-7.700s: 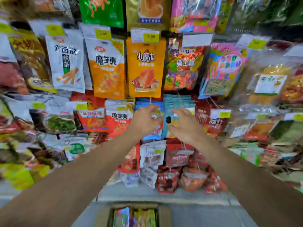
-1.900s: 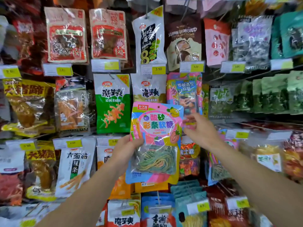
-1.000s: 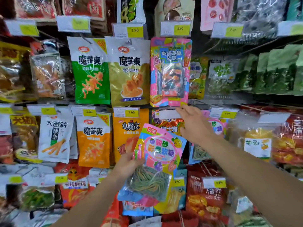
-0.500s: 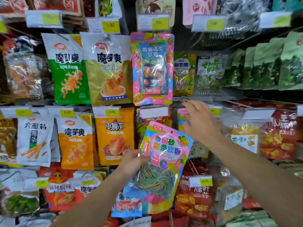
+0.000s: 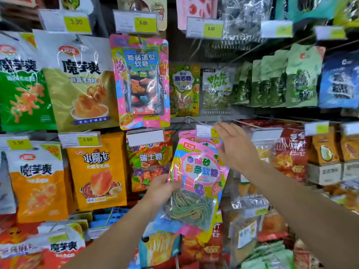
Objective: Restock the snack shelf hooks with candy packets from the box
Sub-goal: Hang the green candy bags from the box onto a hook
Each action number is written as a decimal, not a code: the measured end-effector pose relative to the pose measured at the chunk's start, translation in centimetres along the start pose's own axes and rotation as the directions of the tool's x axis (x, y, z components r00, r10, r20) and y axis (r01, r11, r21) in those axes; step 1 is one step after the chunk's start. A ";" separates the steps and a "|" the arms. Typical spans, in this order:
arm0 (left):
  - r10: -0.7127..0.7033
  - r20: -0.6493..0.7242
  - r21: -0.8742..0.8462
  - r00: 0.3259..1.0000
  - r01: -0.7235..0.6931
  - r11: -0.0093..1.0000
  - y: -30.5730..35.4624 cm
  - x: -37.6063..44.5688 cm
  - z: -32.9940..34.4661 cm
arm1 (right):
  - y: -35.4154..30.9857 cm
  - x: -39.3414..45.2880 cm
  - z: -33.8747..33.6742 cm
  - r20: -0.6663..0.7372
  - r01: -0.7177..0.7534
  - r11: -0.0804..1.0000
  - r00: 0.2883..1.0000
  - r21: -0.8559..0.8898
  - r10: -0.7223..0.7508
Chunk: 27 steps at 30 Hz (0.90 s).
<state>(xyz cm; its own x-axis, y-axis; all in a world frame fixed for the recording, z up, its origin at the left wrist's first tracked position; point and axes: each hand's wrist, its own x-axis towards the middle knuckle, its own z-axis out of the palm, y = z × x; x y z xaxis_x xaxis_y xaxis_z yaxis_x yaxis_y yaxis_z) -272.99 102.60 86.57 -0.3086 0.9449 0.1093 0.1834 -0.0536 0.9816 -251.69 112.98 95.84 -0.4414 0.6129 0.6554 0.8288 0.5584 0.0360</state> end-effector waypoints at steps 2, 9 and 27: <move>-0.003 0.016 -0.006 1.000 0.003 1.000 0.2 0.1 0.3 | 0.2 0.6 -0.2 -0.012 0.015 0.999 1.000 0.035 -0.014; 0.040 0.014 -0.031 0.999 -0.039 0.999 1.5 0.9 0.5 | 0.6 2.3 -1.1 -0.090 -0.044 0.985 0.994 0.166 0.060; -0.032 -0.035 -0.039 0.999 0.030 0.999 5.9 2.2 3.6 | 0.1 2.4 -1.3 -0.104 -0.081 0.982 0.990 0.172 0.099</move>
<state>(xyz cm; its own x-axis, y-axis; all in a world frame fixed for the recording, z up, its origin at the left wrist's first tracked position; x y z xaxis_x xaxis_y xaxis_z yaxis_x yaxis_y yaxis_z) -269.19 105.53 91.99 -0.3469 0.9342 0.0836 0.1377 -0.0374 0.9898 -252.22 113.84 98.39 -0.3186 0.6039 0.7307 0.7900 0.5951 -0.1473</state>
